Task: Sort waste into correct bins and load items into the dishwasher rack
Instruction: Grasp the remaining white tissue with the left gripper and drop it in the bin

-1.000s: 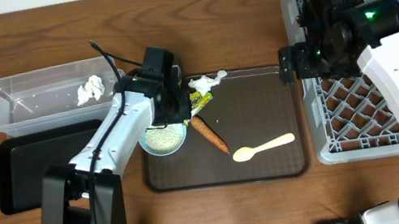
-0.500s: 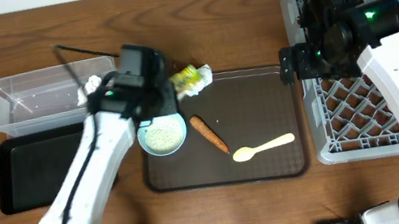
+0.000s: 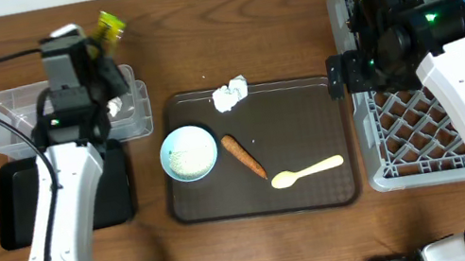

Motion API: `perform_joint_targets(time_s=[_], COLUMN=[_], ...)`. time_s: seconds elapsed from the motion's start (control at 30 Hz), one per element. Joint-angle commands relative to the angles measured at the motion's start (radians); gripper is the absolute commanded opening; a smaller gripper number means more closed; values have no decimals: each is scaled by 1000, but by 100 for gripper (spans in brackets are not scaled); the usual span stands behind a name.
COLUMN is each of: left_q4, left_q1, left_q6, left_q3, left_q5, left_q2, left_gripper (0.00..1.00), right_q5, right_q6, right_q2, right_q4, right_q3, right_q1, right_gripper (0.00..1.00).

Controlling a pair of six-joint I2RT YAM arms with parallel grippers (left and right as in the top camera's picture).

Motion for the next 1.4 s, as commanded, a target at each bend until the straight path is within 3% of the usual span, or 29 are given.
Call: perform_joint_targets(time_s=[0.0, 0.13, 0.23, 0.53, 0.63, 0.77, 1.07, 1.37], left_q4=[27, 25, 21, -49, -69, -77, 23, 68], left_q1=[34, 46, 46, 43, 28, -45, -335, -411], left_q6=[-10, -9, -9, -10, -9, -9, -5, -6], left_q3=[16, 16, 16, 16, 16, 16, 13, 13], left_q5=[-20, -21, -21, -10, 103, 241, 232, 232], left_q2=[56, 82, 81, 81, 81, 81, 138, 341], left_gripper=[8, 11, 25, 29, 29, 29, 43, 52], right_q5=[6, 6, 6, 11, 11, 10, 10, 11], right_q6=[-10, -10, -10, -22, -21, -21, -21, -21], right_q2=[3, 3, 3, 3, 3, 3, 3, 3], right_q4=[-2, -3, -3, -6, -6, -5, -11, -55], right_q3=[1, 1, 1, 1, 1, 1, 1, 1], right_q1=[-5, -5, -5, -5, -5, -5, -5, -5], right_gripper=[99, 99, 99, 99, 99, 99, 99, 99])
